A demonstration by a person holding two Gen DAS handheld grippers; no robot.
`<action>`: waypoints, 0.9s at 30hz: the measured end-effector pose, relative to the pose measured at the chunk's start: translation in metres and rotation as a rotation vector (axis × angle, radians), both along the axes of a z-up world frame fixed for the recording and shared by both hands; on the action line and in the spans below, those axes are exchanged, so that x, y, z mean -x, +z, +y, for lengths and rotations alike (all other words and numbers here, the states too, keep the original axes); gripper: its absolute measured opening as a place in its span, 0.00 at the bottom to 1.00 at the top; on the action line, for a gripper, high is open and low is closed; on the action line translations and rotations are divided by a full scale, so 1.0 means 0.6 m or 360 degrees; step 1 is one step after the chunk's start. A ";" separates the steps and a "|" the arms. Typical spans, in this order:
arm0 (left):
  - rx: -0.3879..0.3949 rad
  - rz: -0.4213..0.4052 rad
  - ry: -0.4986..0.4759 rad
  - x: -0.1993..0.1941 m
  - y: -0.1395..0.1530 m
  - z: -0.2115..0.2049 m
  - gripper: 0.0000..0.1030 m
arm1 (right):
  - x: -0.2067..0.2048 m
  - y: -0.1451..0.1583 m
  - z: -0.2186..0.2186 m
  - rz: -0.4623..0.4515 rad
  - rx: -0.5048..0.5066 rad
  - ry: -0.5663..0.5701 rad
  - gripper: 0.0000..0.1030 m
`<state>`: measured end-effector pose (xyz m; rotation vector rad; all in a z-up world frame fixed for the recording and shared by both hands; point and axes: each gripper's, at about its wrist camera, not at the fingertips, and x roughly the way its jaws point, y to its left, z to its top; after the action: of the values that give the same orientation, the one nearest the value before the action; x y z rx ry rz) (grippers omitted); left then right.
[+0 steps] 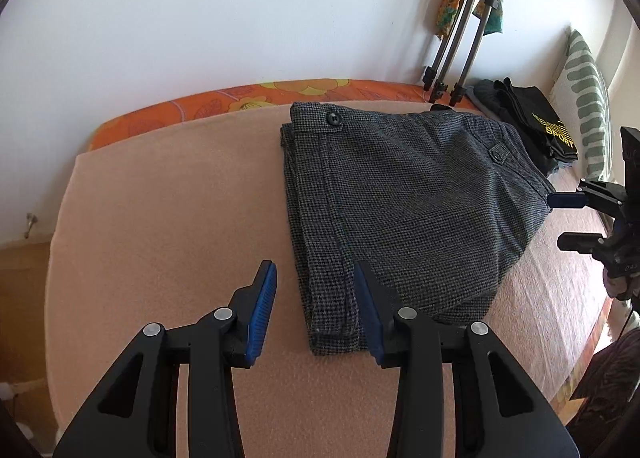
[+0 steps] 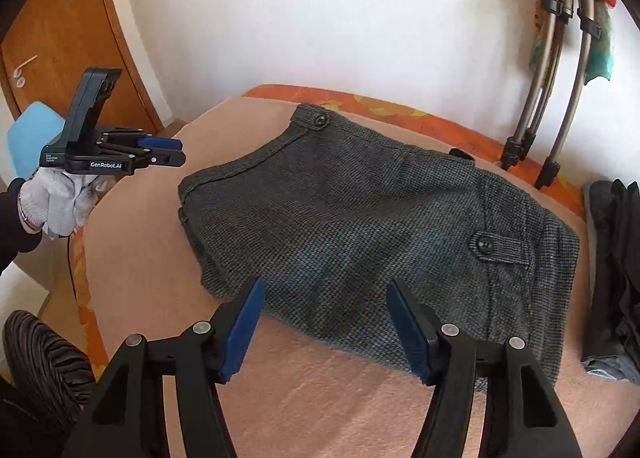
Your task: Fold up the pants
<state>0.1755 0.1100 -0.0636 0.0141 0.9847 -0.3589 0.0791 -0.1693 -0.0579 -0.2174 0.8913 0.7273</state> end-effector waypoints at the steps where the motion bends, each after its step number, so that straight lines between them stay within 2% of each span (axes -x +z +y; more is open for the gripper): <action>1: 0.0024 0.0021 0.0004 0.007 -0.006 0.003 0.38 | 0.015 -0.006 0.018 0.0023 -0.0007 0.0037 0.60; 5: 0.0142 0.0096 0.0014 0.017 -0.027 0.013 0.38 | 0.064 -0.033 0.093 0.0068 0.0019 0.0159 0.54; 8: 0.0172 0.0147 0.0003 0.016 -0.043 0.010 0.38 | 0.073 -0.055 0.135 0.0085 0.0037 0.0171 0.53; 9: 0.0165 0.0158 0.0001 0.014 -0.047 0.006 0.41 | 0.073 -0.062 0.146 0.0086 0.0047 0.0174 0.53; 11: 0.0168 0.0165 -0.0001 0.013 -0.054 0.005 0.45 | 0.078 -0.071 0.166 0.0042 0.0090 0.0175 0.53; 15: 0.0252 0.0181 0.0006 0.009 -0.062 0.011 0.45 | 0.075 -0.079 0.196 -0.0044 0.0149 0.0160 0.48; 17: 0.0253 0.0194 0.0000 0.005 -0.066 0.009 0.45 | 0.075 -0.085 0.210 -0.0057 0.0187 0.0183 0.47; 20: 0.0314 0.0219 0.0004 0.002 -0.071 0.014 0.44 | 0.077 -0.095 0.224 -0.0099 0.0282 0.0197 0.38; 22: 0.0353 0.0222 0.0019 0.000 -0.070 0.020 0.29 | 0.077 -0.100 0.229 -0.0125 0.0328 0.0209 0.35; 25: 0.0339 0.0199 0.0010 0.003 -0.065 0.017 0.14 | 0.081 -0.106 0.238 -0.0183 0.0412 0.0248 0.32; 27: 0.0283 0.0164 -0.0011 0.008 -0.058 0.009 0.09 | 0.081 -0.108 0.239 -0.0216 0.0463 0.0274 0.27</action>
<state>0.1708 0.1152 -0.0984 -0.1635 1.0515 -0.4564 0.0302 -0.0260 -0.1227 -0.6013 0.8530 0.7305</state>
